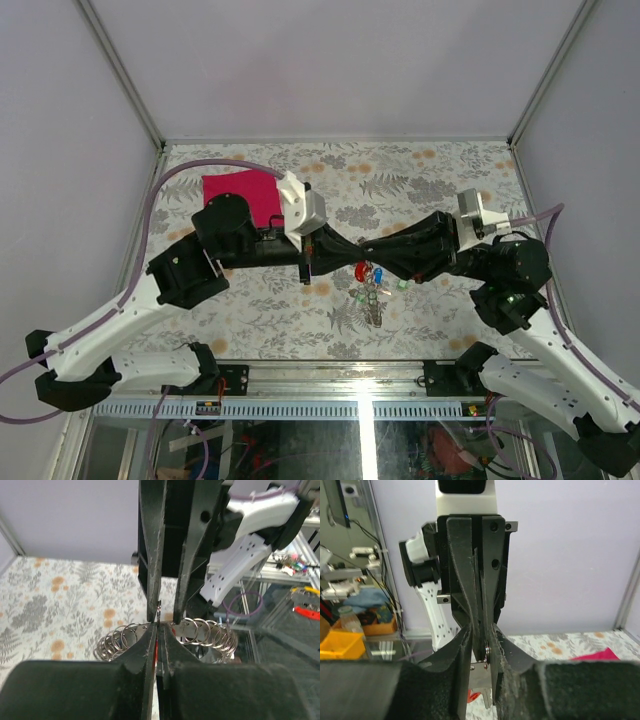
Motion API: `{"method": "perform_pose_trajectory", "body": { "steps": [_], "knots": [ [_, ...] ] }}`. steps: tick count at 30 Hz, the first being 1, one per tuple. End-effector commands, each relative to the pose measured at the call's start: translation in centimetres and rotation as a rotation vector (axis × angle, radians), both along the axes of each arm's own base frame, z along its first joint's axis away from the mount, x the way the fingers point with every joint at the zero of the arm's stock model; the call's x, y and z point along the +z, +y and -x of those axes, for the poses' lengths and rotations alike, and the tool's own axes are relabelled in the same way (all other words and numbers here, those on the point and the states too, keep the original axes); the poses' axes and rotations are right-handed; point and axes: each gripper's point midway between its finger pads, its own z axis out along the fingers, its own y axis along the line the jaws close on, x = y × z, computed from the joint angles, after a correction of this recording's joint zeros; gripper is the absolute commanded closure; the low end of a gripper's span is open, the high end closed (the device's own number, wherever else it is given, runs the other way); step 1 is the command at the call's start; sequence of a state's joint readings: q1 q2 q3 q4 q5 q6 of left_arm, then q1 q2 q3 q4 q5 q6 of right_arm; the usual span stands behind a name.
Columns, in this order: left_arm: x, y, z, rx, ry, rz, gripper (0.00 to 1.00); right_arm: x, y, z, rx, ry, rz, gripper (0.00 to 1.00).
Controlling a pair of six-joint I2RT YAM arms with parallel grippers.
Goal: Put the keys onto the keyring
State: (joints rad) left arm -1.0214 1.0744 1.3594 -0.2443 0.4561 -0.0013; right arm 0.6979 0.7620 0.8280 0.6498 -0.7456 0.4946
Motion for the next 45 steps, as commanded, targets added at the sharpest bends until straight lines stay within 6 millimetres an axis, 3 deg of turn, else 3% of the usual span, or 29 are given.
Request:
{"method": "perform_pose_trajectory", "body": {
  "steps": [1,8,23,34,38,45],
  "knots": [
    [-0.5,0.6,-0.3,0.020,-0.042,-0.104,1.00,-0.2,-0.6,0.6,-0.048,-0.095,0.112,0.73],
    [-3.1,0.7,-1.4,0.043,-0.018,-0.291,1.00,-2.6,-1.1,0.0,-0.100,-0.103,0.257,0.71],
    [-6.1,1.7,-2.9,0.085,0.013,-0.554,1.00,-7.3,-1.0,-1.4,-0.136,-0.058,0.418,0.70],
    [-5.9,1.7,-3.4,0.133,0.010,-0.503,1.00,-8.2,-0.9,-2.6,-0.182,0.019,0.434,0.66],
    [-5.4,1.7,-3.6,0.156,0.009,-0.455,1.00,-8.1,-1.6,-4.4,-0.294,0.085,0.425,0.63],
    [-5.4,1.5,-3.6,0.163,0.008,-0.412,1.00,-8.3,-2.5,-5.4,-0.383,0.097,0.418,0.50]
  ]
}}
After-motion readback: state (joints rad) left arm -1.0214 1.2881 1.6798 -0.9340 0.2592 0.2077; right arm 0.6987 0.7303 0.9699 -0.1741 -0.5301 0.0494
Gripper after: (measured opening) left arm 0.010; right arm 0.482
